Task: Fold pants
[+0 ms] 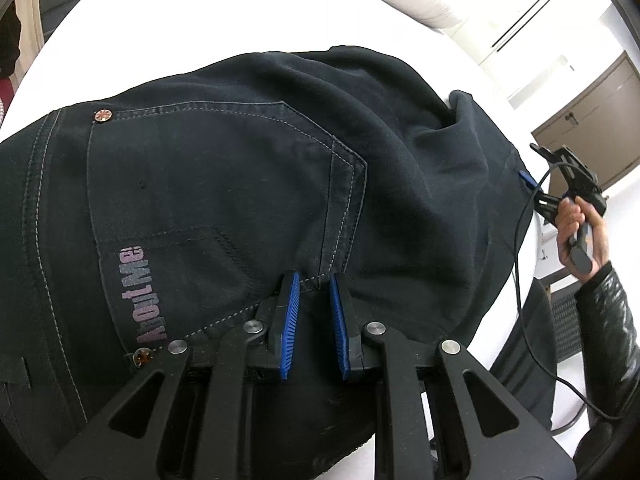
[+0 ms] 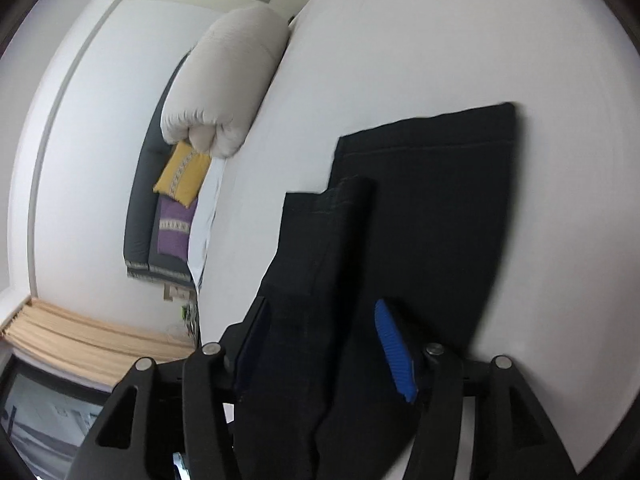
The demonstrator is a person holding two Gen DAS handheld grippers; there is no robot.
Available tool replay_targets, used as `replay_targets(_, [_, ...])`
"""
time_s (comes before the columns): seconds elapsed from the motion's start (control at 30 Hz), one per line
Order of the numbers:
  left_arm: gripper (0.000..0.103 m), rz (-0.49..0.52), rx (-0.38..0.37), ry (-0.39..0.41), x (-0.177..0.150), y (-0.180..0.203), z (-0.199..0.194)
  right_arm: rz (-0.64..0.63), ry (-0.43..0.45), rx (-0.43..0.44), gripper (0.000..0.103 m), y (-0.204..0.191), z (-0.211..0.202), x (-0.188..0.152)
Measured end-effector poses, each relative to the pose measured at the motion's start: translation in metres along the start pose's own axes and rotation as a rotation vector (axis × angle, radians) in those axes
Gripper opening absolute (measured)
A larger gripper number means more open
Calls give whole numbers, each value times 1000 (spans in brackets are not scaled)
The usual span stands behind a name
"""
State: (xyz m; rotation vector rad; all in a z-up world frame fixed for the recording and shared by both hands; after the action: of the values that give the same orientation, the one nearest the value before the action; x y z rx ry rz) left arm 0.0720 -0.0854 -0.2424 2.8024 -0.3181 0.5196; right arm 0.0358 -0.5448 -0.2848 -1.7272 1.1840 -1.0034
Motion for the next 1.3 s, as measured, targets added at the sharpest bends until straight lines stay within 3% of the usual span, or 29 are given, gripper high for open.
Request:
replay_targets(0.13, [16,-4,0,-3,-1,1,1,35,-33,-38,59,-18,45,3])
replay_targets(0.2, [16,-3,0,-6,-1,2,1,60,-33,-15,59,-23,58,12])
replay_targets(0.23, [16,-3,0,-7,-1,1,0,75,-30,-7,53,-22,66,16])
replay_targets(0.3, [16,0,2,-10,-1,1,0,105,-30,19,31,-19,77,24])
replay_targets(0.33, [16,0,2,-11,-1,2,0,117,-25,11,9,-14,78,27])
replay_targets(0.37, [16,-2,-1,-12,-1,1,0,134,-12,-4,6,-9,77,30])
replay_targets(0.53, [16,-25,-20,-16,1,-3,-1,56,151,15,4,-18,18,46])
replay_targets(0.63, [16,-31,-30,-14,2,-7,-2,88,212,-32,4,11,-12,51])
replay_targets(0.73, [16,-30,-31,-12,2,-10,-2,94,155,-36,0,34,-11,47])
replay_targets(0.8, [16,-31,-29,-12,2,-12,-3,77,144,-29,5,29,-14,49])
replay_targets(0.9, [16,-32,-23,-11,2,-12,-4,51,159,-51,10,26,-20,56])
replay_targets(0.97, [16,-32,-21,-11,2,-11,-4,39,147,-75,2,29,-22,55])
replay_targets(1.3, [16,-28,-33,-16,3,-7,-7,75,190,-110,1,40,-37,65])
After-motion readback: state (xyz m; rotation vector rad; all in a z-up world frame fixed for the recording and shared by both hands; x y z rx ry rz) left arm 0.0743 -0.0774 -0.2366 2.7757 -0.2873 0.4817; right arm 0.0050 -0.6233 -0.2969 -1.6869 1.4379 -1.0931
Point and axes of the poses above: each gripper's, at about its wrist camera, not at the fingertips, and z roughly the way its jaws point, y to its right, x to its top, the point moved 10 cm from there along z, roughly the way its jaws point, and after that the axes turned 11 degrees about x, right-handed, at the moved point
